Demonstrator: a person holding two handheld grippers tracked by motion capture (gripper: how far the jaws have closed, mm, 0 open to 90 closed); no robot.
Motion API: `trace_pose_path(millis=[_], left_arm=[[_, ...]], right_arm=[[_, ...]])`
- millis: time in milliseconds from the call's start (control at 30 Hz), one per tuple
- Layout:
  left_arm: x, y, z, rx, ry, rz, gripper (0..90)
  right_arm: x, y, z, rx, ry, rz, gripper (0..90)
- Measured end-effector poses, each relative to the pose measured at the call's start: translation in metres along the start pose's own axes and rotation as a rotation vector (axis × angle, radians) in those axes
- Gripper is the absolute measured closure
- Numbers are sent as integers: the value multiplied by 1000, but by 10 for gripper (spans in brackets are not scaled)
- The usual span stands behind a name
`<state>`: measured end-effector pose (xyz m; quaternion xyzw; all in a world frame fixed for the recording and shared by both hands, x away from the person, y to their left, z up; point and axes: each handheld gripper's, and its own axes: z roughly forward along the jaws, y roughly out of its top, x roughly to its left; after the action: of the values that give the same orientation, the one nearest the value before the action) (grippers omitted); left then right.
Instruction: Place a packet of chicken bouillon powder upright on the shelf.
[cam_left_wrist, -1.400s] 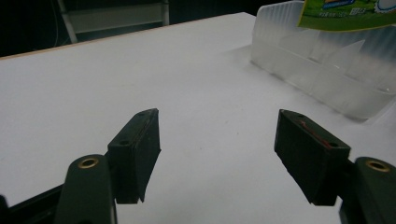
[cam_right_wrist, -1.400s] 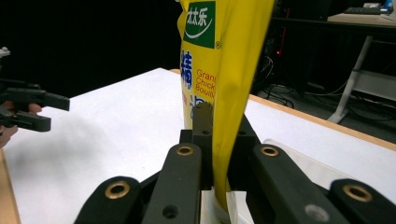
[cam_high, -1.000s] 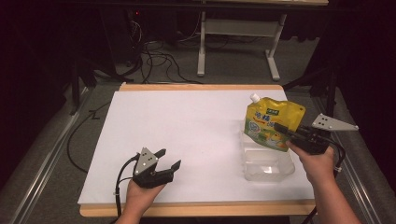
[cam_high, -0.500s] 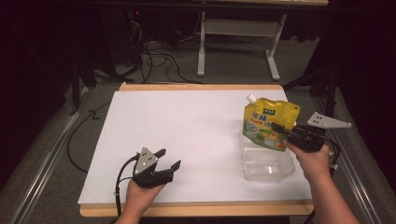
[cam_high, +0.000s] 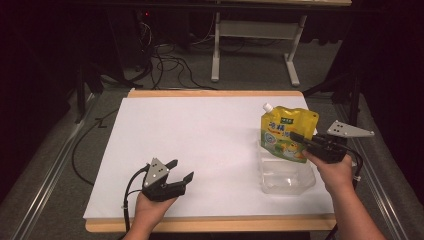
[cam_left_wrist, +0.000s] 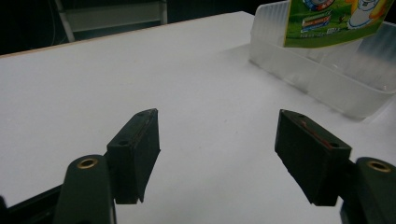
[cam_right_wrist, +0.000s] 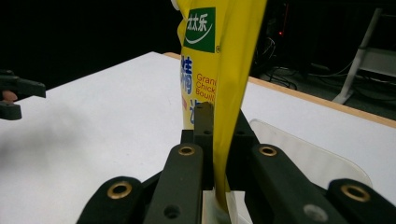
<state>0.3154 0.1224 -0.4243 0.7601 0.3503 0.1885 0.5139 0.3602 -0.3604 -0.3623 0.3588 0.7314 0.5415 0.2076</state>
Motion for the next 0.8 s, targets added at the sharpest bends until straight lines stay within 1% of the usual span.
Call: trace_pose_path(millis=[67,300,467,533,567,800], left_arm=[[0,0,0,-2,2,0,313],[0,0,0,-3,4,0,313],[1,0,0,-3,4,0,313],[1,0,-1,-3,4,0,313],[1,0,0,-3,4,0,313],[1,0,0,1,5,1,313]], right_arm=[[0,0,1,0,1,7,876],[-2,-1,5,1,6,10,877],[-5,-2,7,1,-1,5,878],[-6,-2,8,8,-4,12,878],[-6,-2,9,13,-7,8,878],[-10,-7,13,17,-1,13,879]])
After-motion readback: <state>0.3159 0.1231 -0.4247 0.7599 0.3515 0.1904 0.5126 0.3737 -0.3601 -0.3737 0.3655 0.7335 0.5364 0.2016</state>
